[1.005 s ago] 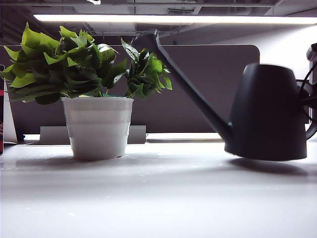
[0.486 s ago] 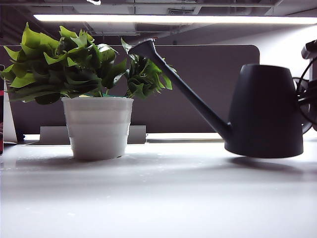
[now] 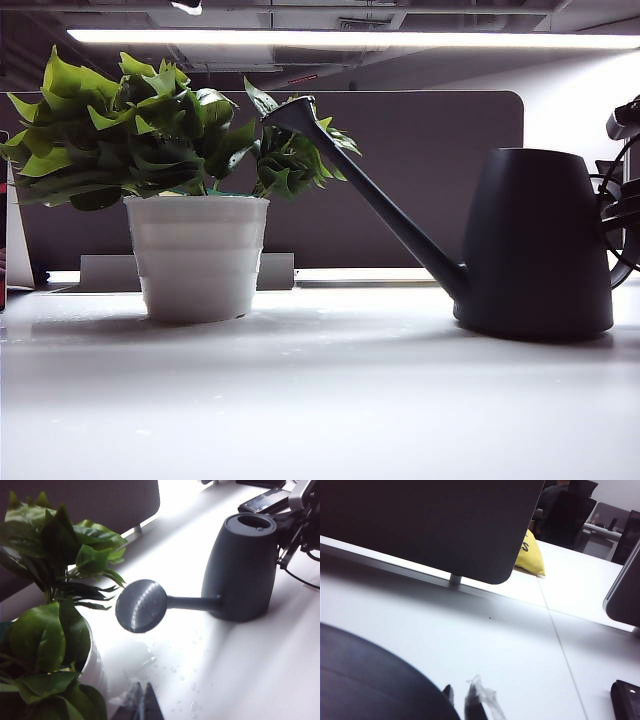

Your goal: Pick up the watering can from the table, water the potted plant, and put the can back.

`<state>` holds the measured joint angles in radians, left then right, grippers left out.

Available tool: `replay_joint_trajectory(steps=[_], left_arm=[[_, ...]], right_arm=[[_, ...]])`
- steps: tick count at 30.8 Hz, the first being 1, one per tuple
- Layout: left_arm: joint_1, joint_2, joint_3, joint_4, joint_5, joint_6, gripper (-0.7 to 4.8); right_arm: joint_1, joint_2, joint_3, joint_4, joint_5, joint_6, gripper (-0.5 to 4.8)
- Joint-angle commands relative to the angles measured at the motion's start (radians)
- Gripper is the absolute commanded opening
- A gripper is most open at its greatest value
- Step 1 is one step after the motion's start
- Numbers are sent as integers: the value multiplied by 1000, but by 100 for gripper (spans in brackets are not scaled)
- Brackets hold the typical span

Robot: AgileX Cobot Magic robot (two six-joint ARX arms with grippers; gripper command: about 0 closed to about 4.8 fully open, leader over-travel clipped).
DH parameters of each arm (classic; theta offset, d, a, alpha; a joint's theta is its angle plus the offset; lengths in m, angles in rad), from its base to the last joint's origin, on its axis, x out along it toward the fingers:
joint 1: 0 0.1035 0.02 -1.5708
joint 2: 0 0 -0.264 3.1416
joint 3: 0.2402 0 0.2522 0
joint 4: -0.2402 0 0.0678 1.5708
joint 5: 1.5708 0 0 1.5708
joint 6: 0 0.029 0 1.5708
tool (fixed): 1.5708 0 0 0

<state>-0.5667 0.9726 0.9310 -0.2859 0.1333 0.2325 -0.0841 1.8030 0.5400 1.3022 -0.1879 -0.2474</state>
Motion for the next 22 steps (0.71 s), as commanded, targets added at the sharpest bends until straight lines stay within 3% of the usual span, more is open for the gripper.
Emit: replay_joint_trajectory(steps=[1, 3, 4, 8, 10, 22], left_arm=[[1, 0, 1, 2, 1, 3, -6], [1, 2, 1, 2, 1, 3, -6], [1, 3, 1, 2, 1, 3, -6], [1, 3, 1, 2, 1, 2, -6], [1, 3, 1, 2, 1, 2, -6], [1, 2, 1, 3, 2, -5, -6]], right_arm=[[0, -13, 11, 87, -5, 91, 0], [0, -13, 11, 75, -5, 92, 9], [0, -13, 11, 67, -6, 92, 40], [0, -13, 11, 34, -6, 94, 290], [0, -13, 10, 14, -6, 94, 344], [0, -148, -150, 5, -6, 99, 333]])
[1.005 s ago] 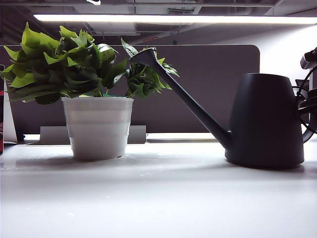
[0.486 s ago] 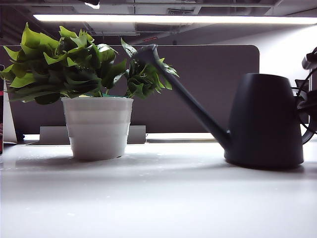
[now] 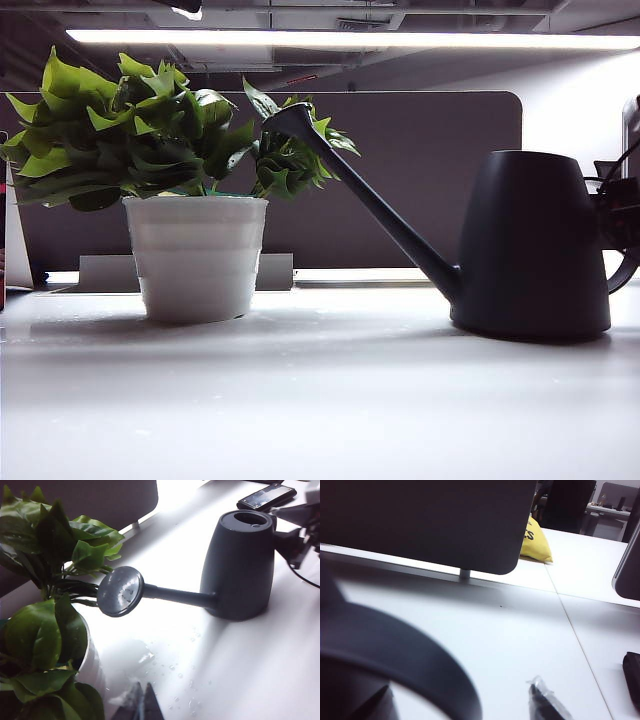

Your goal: Pick up the watering can from the table, water the potted plant, and put the can back.

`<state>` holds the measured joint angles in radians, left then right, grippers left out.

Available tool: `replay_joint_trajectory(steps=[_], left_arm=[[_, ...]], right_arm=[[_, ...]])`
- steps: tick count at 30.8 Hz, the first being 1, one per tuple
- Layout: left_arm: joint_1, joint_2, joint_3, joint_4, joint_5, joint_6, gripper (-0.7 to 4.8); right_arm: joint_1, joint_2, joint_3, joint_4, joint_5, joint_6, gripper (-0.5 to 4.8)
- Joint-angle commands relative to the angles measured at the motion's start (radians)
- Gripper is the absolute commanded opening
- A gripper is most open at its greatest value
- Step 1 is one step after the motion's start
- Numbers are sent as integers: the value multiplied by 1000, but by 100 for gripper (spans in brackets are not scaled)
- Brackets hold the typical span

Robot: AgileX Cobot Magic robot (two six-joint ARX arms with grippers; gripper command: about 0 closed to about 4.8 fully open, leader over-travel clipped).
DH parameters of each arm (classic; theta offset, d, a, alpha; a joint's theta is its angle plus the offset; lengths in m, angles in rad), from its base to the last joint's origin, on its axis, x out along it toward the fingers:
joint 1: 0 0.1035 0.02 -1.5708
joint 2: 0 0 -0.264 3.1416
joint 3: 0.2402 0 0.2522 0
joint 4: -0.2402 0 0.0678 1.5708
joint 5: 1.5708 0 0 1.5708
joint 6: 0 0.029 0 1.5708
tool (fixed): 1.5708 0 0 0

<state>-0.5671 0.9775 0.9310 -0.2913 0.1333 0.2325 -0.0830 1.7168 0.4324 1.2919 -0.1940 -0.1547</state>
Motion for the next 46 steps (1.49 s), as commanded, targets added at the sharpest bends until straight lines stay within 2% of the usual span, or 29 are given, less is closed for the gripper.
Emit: replay_joint_trajectory(steps=[1, 4, 5, 8, 14, 21, 26, 30, 33, 39, 46], left_arm=[[1, -3, 1, 8, 2, -5, -6], [1, -10, 1, 8, 1, -18, -6], [1, -12, 1, 10, 2, -32, -6], [1, -25, 1, 10, 0, -61, -6], [1, -70, 1, -2, -3, -103, -6], [1, -183, 1, -40, -82, -176, -6], [1, -288, -4, -161, -116, -246, -6], [1, -406, -88, -184, -122, -331, -6], [1, -523, -206, -159, -122, -386, -6], [1, -752, -489, 8, -121, -390, -6], [1, -859, -771, 180, -114, -454, -6]], right_arm=[[-1, -93, -63, 12, 0, 7, 315], [-1, -214, -114, -42, 0, 9, 98], [-1, -263, -120, -89, 0, 9, 40], [-2, -385, -122, -241, 13, 8, -3], [0, -629, -122, -553, 5, 12, -3], [0, -1006, -121, -875, -11, 135, -3], [5, -1286, -95, -1246, -10, 136, -3], [5, -1435, -96, -1405, -7, 136, -3], [5, -1523, -113, -1452, -7, 137, -3], [5, -1670, -216, -1448, -7, 199, -3], [5, -1715, -349, -1428, 0, 263, -3]])
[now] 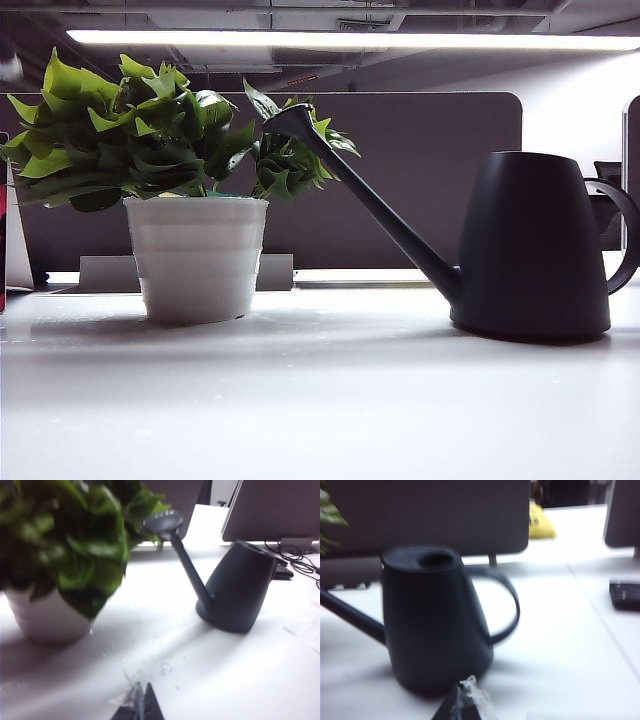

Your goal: Pick up the watering can from the table, water the potted plant, and put the can back.

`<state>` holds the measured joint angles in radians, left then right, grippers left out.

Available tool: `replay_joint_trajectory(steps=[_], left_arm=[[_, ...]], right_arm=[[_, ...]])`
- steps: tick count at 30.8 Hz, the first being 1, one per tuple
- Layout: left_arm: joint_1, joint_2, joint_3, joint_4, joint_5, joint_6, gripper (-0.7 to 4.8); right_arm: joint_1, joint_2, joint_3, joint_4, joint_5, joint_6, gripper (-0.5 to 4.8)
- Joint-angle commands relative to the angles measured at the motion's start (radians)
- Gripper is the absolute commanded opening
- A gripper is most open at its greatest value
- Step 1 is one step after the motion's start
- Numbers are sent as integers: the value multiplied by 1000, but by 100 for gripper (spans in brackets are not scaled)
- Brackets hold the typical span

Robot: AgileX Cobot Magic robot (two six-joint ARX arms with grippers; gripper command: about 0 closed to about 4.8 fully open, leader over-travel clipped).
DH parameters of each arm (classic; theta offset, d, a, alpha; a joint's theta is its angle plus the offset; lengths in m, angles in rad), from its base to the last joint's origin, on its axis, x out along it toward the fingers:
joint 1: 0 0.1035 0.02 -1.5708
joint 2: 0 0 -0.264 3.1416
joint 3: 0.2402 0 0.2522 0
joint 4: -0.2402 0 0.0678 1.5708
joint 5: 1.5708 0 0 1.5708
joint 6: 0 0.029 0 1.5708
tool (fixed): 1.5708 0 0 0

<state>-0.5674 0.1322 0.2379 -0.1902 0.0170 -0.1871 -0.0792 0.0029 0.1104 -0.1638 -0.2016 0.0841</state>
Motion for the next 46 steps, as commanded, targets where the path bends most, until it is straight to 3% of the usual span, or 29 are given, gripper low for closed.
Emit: replay_joint_trajectory(steps=[1, 5, 9, 26, 28, 33, 39, 46], left_arm=[[2, -15, -111, 103, 2, -35, -6], [2, -19, -232, 195, 0, -34, -6], [2, -17, -229, 150, -44, -31, -6], [20, -37, -229, 121, -28, -31, -4], [57, -48, -229, 122, 0, -31, -4], [258, -78, -229, 117, 77, -31, -4], [504, -129, -229, 136, 73, -30, -4], [563, -128, -229, 135, 74, -30, -4]], right_arm=[[1, -1, -38, 30, 8, 24, -3], [1, -1, -71, 45, 14, 24, -3], [1, -1, -87, 56, 50, 22, -3], [2, -1, -108, 61, 69, 29, -3], [2, -1, -108, 56, 74, 29, -3], [2, -1, -108, 60, 90, 42, -3], [2, -1, -108, 67, 93, 47, -3], [1, -1, -108, 59, 98, 47, -1]])
